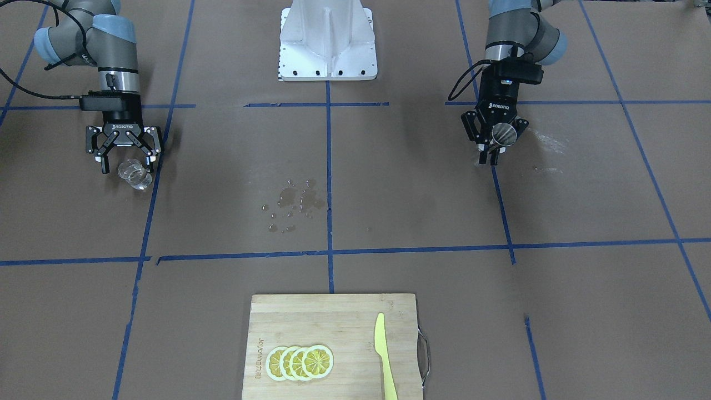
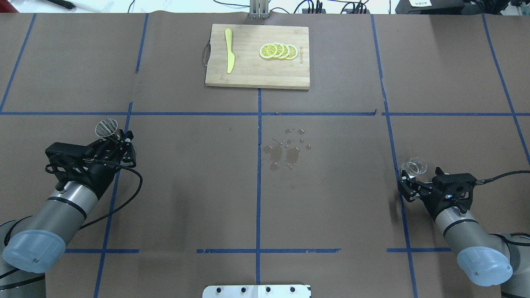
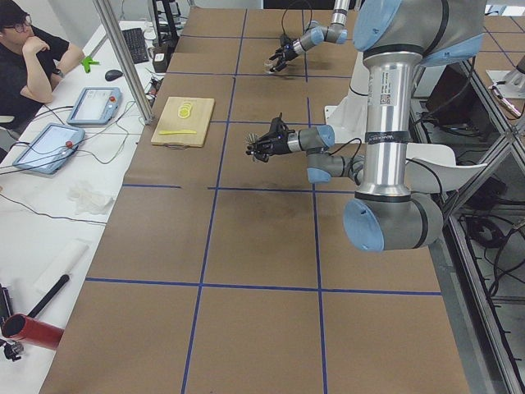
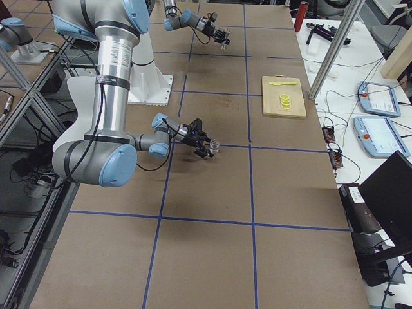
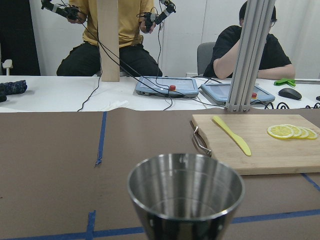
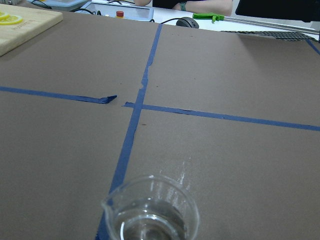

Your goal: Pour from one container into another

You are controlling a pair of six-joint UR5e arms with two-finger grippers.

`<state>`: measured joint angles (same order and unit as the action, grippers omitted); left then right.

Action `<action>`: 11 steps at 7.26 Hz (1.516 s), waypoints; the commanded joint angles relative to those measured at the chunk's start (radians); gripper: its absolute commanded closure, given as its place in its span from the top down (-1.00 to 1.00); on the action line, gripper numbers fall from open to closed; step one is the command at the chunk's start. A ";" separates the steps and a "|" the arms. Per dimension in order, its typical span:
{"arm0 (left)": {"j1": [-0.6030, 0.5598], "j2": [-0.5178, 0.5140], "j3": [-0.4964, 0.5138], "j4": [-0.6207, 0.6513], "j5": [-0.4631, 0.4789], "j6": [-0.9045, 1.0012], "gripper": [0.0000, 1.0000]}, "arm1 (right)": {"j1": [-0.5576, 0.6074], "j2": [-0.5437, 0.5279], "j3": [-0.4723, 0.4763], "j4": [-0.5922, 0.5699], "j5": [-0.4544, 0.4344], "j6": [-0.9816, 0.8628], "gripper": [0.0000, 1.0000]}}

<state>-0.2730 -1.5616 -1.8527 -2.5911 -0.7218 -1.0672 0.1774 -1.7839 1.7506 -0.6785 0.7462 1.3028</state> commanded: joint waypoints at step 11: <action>-0.005 -0.011 0.035 0.000 0.002 -0.008 -1.00 | 0.028 0.084 -0.065 0.082 -0.016 -0.091 0.54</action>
<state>-0.2778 -1.5714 -1.8192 -2.5909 -0.7196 -1.0749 0.2030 -1.7160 1.6945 -0.5968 0.7300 1.2167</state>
